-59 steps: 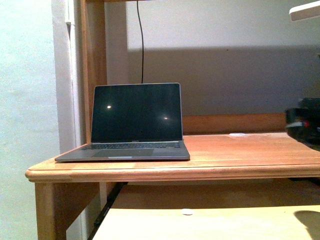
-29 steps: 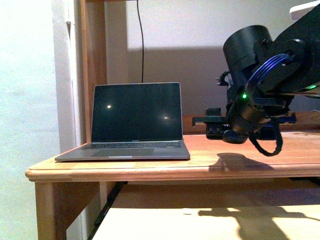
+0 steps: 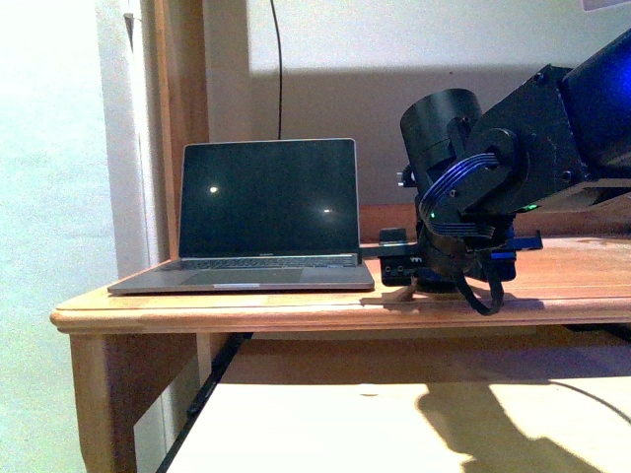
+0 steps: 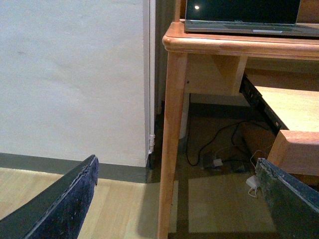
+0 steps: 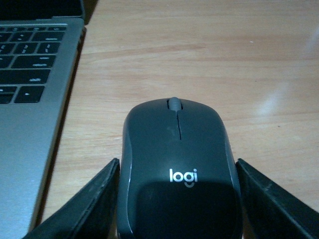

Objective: Place mouse

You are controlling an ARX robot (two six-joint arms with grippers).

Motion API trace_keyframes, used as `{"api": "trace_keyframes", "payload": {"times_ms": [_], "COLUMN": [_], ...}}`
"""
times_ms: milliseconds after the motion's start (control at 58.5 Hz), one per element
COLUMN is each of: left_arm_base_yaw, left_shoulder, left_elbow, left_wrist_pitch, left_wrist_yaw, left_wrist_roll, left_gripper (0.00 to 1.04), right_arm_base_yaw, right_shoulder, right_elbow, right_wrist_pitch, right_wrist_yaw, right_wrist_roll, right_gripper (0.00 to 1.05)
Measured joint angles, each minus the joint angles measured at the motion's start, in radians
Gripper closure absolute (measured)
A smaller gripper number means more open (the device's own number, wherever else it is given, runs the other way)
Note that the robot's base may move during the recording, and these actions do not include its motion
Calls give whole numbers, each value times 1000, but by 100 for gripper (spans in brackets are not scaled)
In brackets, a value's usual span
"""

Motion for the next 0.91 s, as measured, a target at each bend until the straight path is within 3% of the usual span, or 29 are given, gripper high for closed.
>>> {"api": "trace_keyframes", "payload": {"times_ms": [171, 427, 495, 701, 906], "left_arm_base_yaw": [0, 0, 0, 0, 0], "left_shoulder": [0, 0, 0, 0, 0], "left_elbow": [0, 0, 0, 0, 0], "left_wrist_pitch": [0, 0, 0, 0, 0], "left_wrist_yaw": [0, 0, 0, 0, 0], "left_wrist_roll": [0, 0, 0, 0, 0], "left_gripper": [8, 8, 8, 8, 8], "right_arm_base_yaw": [2, -143, -212, -515, -735], "right_shoulder": [-9, -302, -415, -725, -857], "right_elbow": [-15, -354, -484, -1012, -1273], "right_wrist_pitch": [67, 308, 379, 607, 712], "right_wrist_yaw": [-27, -241, -355, -924, -1296], "right_wrist_roll": [18, 86, 103, 103, 85], "right_gripper": [6, 7, 7, 7, 7]}}
